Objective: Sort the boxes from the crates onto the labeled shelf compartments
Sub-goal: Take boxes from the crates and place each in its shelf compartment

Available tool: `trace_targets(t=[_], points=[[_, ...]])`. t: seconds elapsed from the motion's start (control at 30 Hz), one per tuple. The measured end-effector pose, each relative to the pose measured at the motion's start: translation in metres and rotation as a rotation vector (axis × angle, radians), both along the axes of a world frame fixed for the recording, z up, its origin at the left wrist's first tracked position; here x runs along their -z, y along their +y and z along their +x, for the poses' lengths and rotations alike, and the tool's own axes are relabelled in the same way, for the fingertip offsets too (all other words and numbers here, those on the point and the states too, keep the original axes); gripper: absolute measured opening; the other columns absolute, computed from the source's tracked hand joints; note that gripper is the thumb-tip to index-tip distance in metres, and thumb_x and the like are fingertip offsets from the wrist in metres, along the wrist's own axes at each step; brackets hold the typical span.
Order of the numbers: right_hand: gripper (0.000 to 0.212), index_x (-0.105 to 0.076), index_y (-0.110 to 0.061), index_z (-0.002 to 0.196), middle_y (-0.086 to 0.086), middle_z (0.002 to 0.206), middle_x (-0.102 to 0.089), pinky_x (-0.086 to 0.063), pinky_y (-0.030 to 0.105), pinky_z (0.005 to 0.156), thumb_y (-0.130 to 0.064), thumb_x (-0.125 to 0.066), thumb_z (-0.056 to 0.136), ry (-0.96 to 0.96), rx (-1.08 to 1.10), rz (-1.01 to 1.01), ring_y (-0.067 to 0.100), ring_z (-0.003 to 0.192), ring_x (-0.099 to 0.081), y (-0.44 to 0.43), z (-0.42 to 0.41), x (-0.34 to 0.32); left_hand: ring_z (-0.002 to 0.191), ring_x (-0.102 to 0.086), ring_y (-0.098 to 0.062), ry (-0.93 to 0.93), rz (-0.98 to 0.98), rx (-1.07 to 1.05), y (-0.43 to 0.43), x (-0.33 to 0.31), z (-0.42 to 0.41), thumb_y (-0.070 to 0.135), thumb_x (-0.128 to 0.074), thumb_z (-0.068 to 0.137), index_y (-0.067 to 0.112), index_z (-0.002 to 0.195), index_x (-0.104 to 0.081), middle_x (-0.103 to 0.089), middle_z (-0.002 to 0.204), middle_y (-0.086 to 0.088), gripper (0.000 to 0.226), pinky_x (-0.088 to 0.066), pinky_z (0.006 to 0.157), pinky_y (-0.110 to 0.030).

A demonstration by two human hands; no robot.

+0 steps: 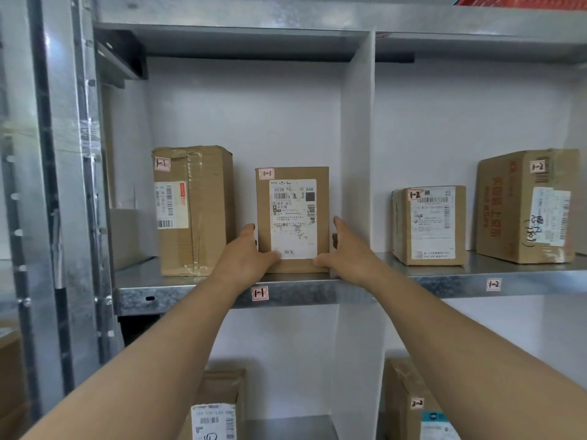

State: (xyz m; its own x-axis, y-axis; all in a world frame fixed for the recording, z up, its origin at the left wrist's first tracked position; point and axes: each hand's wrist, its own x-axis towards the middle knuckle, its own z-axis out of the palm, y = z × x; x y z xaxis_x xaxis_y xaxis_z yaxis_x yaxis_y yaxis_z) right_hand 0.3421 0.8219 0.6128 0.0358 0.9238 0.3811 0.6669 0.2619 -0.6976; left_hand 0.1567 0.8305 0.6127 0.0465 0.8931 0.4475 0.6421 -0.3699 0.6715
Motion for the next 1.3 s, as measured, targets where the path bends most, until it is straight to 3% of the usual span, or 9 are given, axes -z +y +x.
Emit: trace_targets(t=[0.13,0.3,0.47,0.6,0.73,0.9,1.3], points=[[0.086,-0.006,-0.019,0.154,0.008,0.15,-0.036,-0.038,0.028,0.094,-0.016,-0.063,0.089,-0.162,0.074,0.115,0.024,0.131,-0.042,-0.031,0.001,0.002,0.132,-0.042,-0.026,0.045,0.094,-0.066,-0.02,0.001,-0.002,0.032,-0.067,0.087,0.016,0.149,-0.022,-0.041,0.147,-0.007,0.079,-0.039,0.106,-0.04],[0.056,-0.035,-0.02,0.144,0.007,0.136,-0.044,-0.043,0.035,0.092,-0.024,-0.055,0.092,-0.423,0.109,0.342,0.022,0.124,-0.044,-0.07,0.008,0.021,0.123,-0.049,-0.024,0.181,0.257,-0.19,-0.074,0.017,-0.004,0.044,-0.061,0.088,0.023,0.146,-0.03,-0.045,0.141,-0.003,0.069,-0.046,0.098,-0.043],[0.041,-0.051,-0.021,0.132,0.001,0.131,-0.05,-0.042,0.034,0.087,-0.03,-0.053,0.092,-0.555,0.045,0.372,0.02,0.119,-0.047,-0.107,0.003,0.053,0.124,-0.043,-0.027,0.377,0.308,-0.349,-0.138,0.061,-0.007,0.046,-0.057,0.089,0.018,0.141,-0.039,-0.049,0.136,-0.008,0.061,-0.038,0.097,-0.038],[0.045,-0.047,-0.021,0.136,0.002,0.137,-0.044,-0.04,0.033,0.091,-0.033,-0.052,0.093,-0.626,-0.092,0.293,0.021,0.126,-0.041,-0.145,-0.009,0.096,0.129,-0.039,-0.026,0.452,0.146,-0.458,-0.194,0.113,-0.019,0.049,-0.053,0.091,0.019,0.142,-0.039,-0.046,0.141,-0.006,0.062,-0.034,0.102,-0.038],[0.046,-0.049,-0.018,0.134,0.006,0.13,-0.047,-0.042,0.035,0.086,-0.033,-0.053,0.091,-0.69,-0.268,0.244,0.026,0.12,-0.045,-0.188,-0.028,0.151,0.124,-0.044,-0.031,0.478,0.004,-0.571,-0.26,0.178,-0.04,0.048,-0.056,0.09,0.016,0.139,-0.044,-0.05,0.137,-0.009,0.06,-0.038,0.097,-0.041],[0.042,-0.052,-0.016,0.129,0.006,0.125,-0.05,-0.045,0.035,0.082,-0.033,-0.052,0.091,-0.749,-0.462,0.196,0.027,0.113,-0.048,-0.245,-0.069,0.212,0.127,-0.042,-0.028,0.467,-0.187,-0.675,-0.345,0.246,-0.068,0.052,-0.053,0.09,0.016,0.139,-0.044,-0.049,0.139,-0.006,0.062,-0.036,0.103,-0.041],[0.047,-0.045,-0.015,0.135,0.009,0.128,-0.047,-0.044,0.038,0.086,-0.034,-0.049,0.092,-0.915,-0.807,0.212,0.028,0.117,-0.046,-0.363,-0.191,0.28,0.128,-0.043,-0.029,0.397,-0.419,-0.894,-0.503,0.327,-0.152,0.051,-0.055,0.088,0.016,0.14,-0.043,-0.049,0.139,-0.008,0.064,-0.036,0.103,-0.044]])
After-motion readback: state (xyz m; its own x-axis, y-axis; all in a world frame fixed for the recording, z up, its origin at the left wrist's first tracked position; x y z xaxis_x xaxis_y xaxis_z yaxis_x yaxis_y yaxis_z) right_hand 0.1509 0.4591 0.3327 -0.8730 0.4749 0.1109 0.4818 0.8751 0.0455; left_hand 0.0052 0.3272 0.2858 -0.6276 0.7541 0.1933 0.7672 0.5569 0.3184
